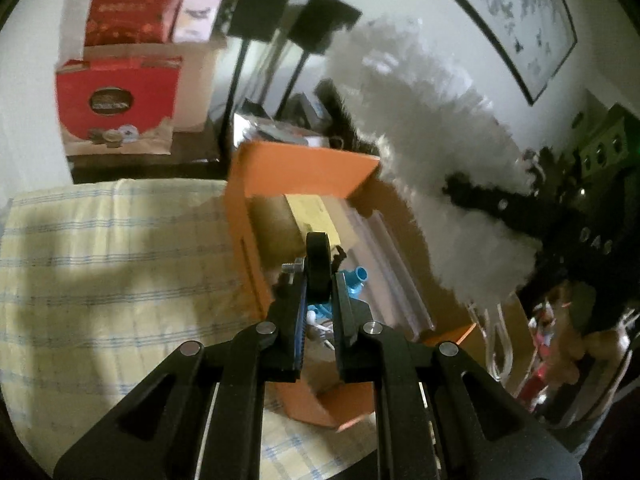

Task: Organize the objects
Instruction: 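Carry the feather duster over the box with the right tool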

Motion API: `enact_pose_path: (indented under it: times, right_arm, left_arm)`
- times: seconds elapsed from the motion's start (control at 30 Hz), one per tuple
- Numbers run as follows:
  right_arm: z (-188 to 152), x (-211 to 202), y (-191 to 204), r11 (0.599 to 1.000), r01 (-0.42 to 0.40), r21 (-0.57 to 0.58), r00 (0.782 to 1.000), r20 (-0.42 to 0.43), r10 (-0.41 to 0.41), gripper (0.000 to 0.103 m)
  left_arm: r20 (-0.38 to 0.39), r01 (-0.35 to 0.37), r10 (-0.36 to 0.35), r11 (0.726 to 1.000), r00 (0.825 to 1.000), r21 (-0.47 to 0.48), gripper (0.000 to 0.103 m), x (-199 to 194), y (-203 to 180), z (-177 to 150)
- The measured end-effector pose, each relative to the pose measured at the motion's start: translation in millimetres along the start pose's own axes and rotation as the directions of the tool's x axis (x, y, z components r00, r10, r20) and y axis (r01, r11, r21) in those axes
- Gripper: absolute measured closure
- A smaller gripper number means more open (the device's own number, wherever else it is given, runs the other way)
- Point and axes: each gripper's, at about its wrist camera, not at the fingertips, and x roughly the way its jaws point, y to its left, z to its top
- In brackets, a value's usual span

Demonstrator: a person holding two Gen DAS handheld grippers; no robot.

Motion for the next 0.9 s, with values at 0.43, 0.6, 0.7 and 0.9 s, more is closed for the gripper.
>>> enact_pose_path:
  times: [0.43, 0.6, 0.7, 0.9]
  right_arm:
    - [3, 17, -66, 0.986, 0.008, 0.168, 1.000, -0.017, -0.005, 0.078]
    - [6, 38, -69, 0.991, 0.022, 0.131, 0.999, -0.047, -0.016, 0.078]
    - [5, 52, -65, 0.996, 0.040, 0.077, 0.997, -0.073, -0.034, 0.078]
    - [2, 75, -55, 0.998, 0.029, -0.049, 0.992, -0.123, -0.035, 0.078]
  left_arm:
    - [-0.131, -0.077, 0.085, 0.995, 0.988, 0.069, 0.093, 71, -18, 0]
    - [-0.155, -0.104, 0.117, 0.991, 0.981, 0.086, 0.092, 85, -18, -3]
    - [-0.163, -0.103, 0.115, 0.992, 0.980, 0.078, 0.091, 89, -14, -4]
    - [-0.146, -0.092, 0.101, 0.994, 0.984, 0.067, 0.086, 77, -9, -1]
